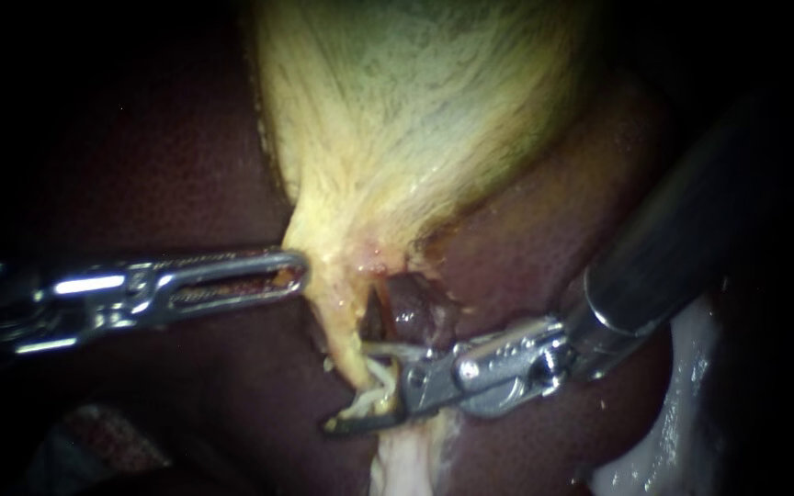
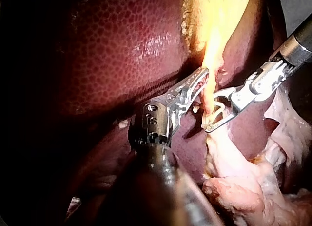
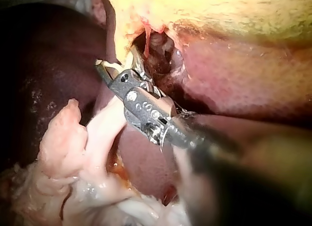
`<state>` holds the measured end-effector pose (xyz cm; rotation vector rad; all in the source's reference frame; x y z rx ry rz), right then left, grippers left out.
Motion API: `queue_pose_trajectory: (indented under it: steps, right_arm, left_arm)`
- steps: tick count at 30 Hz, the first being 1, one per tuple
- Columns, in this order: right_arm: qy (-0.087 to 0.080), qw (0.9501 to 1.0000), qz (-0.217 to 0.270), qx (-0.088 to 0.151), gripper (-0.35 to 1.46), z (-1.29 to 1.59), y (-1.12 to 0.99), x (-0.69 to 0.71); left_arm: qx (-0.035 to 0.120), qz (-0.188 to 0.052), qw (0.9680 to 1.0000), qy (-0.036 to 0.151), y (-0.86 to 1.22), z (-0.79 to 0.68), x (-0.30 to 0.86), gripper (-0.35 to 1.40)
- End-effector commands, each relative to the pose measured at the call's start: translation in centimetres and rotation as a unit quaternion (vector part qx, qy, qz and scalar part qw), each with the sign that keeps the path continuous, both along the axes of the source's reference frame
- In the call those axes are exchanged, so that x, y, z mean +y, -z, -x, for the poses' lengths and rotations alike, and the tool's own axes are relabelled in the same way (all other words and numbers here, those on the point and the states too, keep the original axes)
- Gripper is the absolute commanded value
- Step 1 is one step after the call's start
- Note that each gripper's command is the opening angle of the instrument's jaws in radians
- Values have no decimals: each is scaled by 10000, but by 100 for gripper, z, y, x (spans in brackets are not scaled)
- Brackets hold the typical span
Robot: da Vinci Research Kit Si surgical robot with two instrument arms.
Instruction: Clipping second clip left tube
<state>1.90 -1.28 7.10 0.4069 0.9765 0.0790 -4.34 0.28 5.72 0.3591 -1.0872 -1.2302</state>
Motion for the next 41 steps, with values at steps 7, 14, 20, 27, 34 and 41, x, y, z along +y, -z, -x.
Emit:
queue_pose_trajectory:
  steps: [7,14,20,27,34,41]
  right_arm:
    - [38,10000,23,-74,49,-2,-7,-2]
    - [37,9999,-46,-160,30,0,-7,-3]
    - [82,9983,-369,-451,-35,5,-4,-1]
    - [122,9979,-362,-514,-35,8,-8,0]
    - [125,9980,-359,-513,-35,9,-8,-1]
    - [127,9980,-359,-511,-35,9,-8,-1]
  left_arm:
    - [-1,-1,10000,-3,0,1,0,-35]
    - [-1,-2,10000,-1,0,1,0,-35]
    - [0,-1,10000,-1,0,2,0,-35]
    - [0,-1,10000,-1,-1,2,0,-35]
    - [0,0,10000,0,-2,3,1,-35]
    - [1,0,10000,2,-3,5,1,-35]
